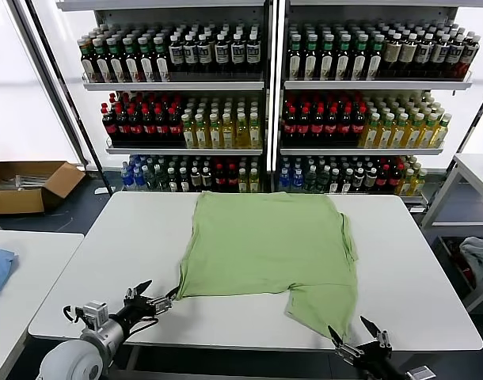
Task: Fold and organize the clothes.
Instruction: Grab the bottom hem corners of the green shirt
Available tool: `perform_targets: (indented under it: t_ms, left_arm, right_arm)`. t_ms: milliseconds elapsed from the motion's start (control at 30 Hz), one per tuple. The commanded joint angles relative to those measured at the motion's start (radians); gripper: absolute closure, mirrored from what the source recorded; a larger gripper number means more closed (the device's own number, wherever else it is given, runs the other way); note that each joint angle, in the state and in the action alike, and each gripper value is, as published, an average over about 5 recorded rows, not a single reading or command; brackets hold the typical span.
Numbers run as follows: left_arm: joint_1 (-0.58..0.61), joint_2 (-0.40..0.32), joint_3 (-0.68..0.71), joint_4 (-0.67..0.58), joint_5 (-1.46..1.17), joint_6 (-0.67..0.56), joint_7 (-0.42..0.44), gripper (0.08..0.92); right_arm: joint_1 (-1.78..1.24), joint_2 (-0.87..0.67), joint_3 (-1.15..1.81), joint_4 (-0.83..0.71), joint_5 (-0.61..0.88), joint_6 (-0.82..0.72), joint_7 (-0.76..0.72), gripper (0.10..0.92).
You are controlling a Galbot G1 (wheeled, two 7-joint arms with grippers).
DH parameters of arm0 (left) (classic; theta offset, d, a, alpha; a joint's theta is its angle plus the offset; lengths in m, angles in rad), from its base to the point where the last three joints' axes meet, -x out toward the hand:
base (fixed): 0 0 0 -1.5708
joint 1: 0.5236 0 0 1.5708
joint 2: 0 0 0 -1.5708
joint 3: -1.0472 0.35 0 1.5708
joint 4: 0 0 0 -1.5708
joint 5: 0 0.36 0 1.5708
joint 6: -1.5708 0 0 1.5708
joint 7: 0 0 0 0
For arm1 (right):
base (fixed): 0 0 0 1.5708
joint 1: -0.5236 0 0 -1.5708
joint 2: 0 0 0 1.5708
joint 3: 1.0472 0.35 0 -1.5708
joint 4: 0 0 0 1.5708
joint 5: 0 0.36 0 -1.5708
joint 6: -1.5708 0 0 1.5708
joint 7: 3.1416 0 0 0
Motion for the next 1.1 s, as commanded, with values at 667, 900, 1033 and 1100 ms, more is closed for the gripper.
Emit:
perform_targets:
  t_ms: [667,900,1033,1100]
  left_arm:
    - [-0.052,0.0,0.123,0.027,-0.032,0.058,-0.035,0.692]
    - [-0.042,-0.01,0.131,0.035,-0.005,0.055,-0.028,0.822]
    - [-0.03,-0.011,0.127,0.026,0.017,0.04,-0.029,0.904]
    - [-0.018,-0.01,0.119,0.009,0.017,0.026,-0.031,0.913]
  right_arm:
    - [0.006,0.001,-0.036,-0.024,-0.006,-0.039,0.015,0.847]
    - [0.003,0.003,-0.032,-0.025,-0.006,-0.024,0.015,0.92]
    - [0.007,0.009,-0.031,-0.029,0.006,0.017,0.002,0.92]
    - [0.009,0.014,-0.026,-0.032,0.03,0.065,-0.019,0.92]
